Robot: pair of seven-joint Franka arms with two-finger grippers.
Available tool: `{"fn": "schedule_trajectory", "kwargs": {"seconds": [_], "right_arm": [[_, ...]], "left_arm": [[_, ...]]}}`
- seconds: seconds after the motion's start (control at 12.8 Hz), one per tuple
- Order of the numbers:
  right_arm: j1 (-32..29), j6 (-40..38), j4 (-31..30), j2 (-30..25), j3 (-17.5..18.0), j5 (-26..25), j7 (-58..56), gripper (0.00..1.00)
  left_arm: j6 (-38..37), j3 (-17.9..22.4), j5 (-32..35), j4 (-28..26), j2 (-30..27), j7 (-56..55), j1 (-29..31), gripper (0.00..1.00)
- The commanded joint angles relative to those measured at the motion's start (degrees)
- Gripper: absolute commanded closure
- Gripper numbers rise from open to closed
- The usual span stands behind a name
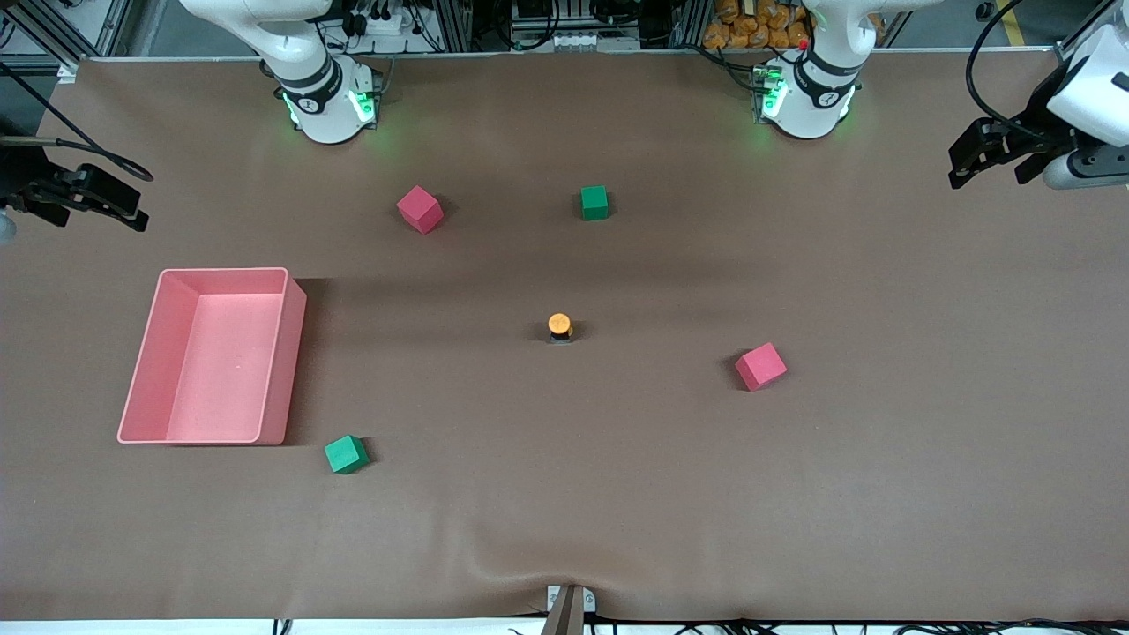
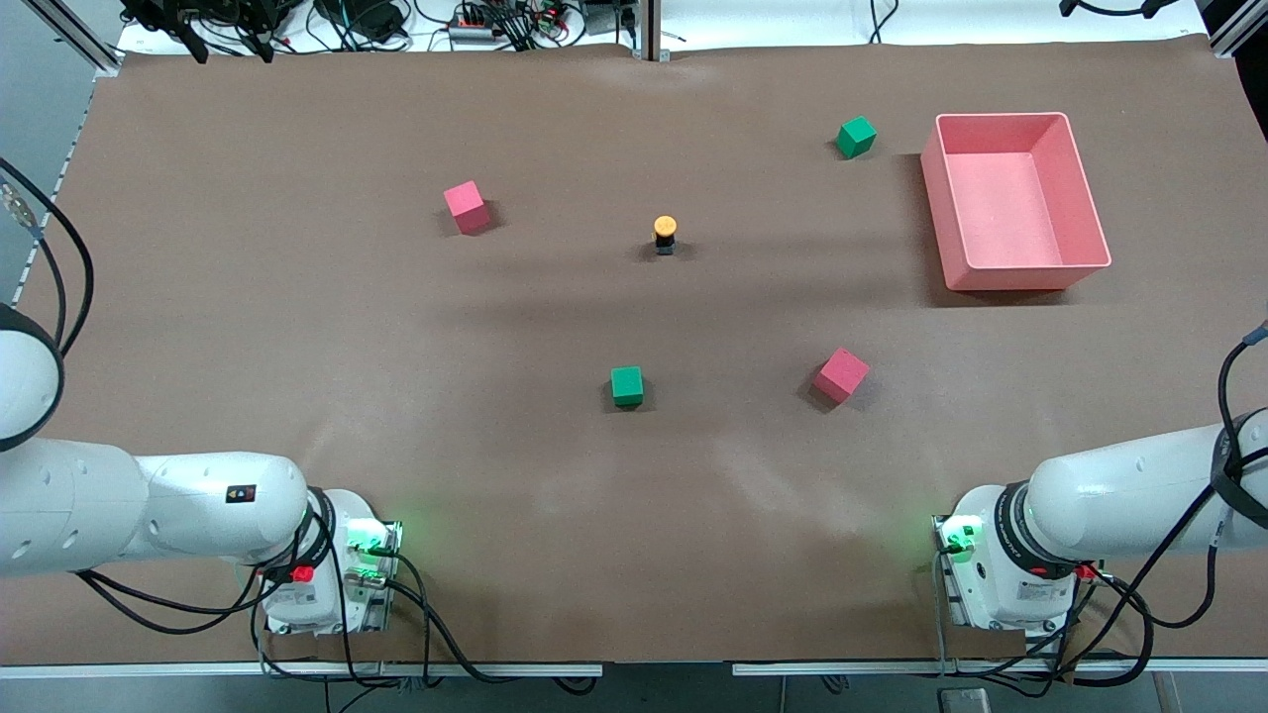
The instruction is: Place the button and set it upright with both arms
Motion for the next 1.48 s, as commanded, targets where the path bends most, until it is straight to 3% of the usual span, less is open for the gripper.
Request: {"fn": "schedule_trajectory", "kwargs": {"seconds": [0.0, 1.41], "right_arm": [[-0.6, -1.0, 1.2, 0.4, 0.2, 1.0, -0.7, 0.0], [-1.0, -1.3, 1.2, 0.5, 0.2, 1.1, -0.7, 0.0]], "left_arm": [[-1.4, 0.3, -0.5, 3.1, 1.1, 0.5, 0.9, 0.22], [-1.4, 2.9, -1.1, 3.4, 0.9, 1.1, 2.2, 0.22]]}}
